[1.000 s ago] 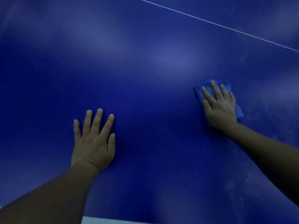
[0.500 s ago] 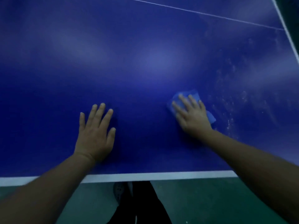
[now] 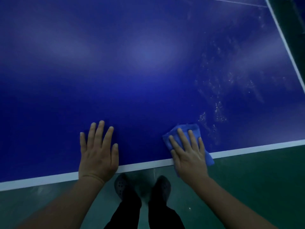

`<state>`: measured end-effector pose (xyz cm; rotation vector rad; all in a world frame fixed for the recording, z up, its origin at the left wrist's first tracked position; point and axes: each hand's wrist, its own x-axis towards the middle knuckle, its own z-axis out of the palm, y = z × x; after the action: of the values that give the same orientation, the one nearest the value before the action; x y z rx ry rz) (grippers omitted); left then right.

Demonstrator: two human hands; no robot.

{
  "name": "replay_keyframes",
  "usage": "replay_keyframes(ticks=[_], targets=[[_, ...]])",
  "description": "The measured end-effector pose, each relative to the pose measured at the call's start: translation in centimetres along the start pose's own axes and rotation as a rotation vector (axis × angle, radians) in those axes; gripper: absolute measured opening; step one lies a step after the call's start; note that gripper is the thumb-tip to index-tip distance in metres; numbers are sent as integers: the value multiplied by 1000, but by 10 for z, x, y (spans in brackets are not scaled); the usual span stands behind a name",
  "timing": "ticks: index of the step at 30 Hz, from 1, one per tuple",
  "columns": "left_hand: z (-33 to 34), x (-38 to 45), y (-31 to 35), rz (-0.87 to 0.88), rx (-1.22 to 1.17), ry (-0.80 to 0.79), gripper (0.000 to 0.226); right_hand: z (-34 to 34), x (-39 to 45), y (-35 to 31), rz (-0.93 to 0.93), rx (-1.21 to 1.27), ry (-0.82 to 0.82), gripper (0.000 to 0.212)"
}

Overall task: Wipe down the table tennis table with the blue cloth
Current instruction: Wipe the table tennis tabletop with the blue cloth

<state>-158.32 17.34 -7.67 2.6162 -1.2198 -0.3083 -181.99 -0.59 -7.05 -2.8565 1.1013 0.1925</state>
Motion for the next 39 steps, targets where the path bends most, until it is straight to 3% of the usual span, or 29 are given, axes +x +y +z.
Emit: replay_keyframes(ticks=[3,6,9,11,16,18,21,23,25,27,28,30,32,35,37,39], targets=[[-3,1,4,-14,5,-20,64,-4,34,-41,174,53,-23,54],[-4,0,8,-39,31,-22,66,0,75,-95,23,116,18,54],[-4,0,15,-56,35,23,66,-4,106,-88,-45,132,25,53],[0,0,35,9,12,29,64,-3,108,-39,95,91,29,55],[20,-1,75,176,69,-51,65,-9,47,117,691,119,22,53],[23,0,72,171,97,-61,65,-13,36,139,850,172,36,52],[22,-2,72,161,101,-68,66,-10,46,109,971,174,111,53],[21,0,76,150,82,-59,68,-9,55,58,755,144,134,54],[23,1,76,138,91,-51,69,1,44,5,287,100,112,55],[26,-1,74,144,111,-44,69,8,24,2,-26,76,51,53],[27,-1,75,149,107,-46,69,8,22,27,-49,72,44,52],[26,1,75,144,91,-54,69,4,25,94,153,18,66,52],[24,1,75,136,96,-70,69,-5,27,164,516,5,41,51],[23,-1,77,135,102,-80,69,-14,36,193,926,129,38,53],[23,-1,78,130,98,-77,69,-10,45,152,958,133,113,52],[23,-1,78,121,102,-77,69,-3,49,85,766,119,180,53]])
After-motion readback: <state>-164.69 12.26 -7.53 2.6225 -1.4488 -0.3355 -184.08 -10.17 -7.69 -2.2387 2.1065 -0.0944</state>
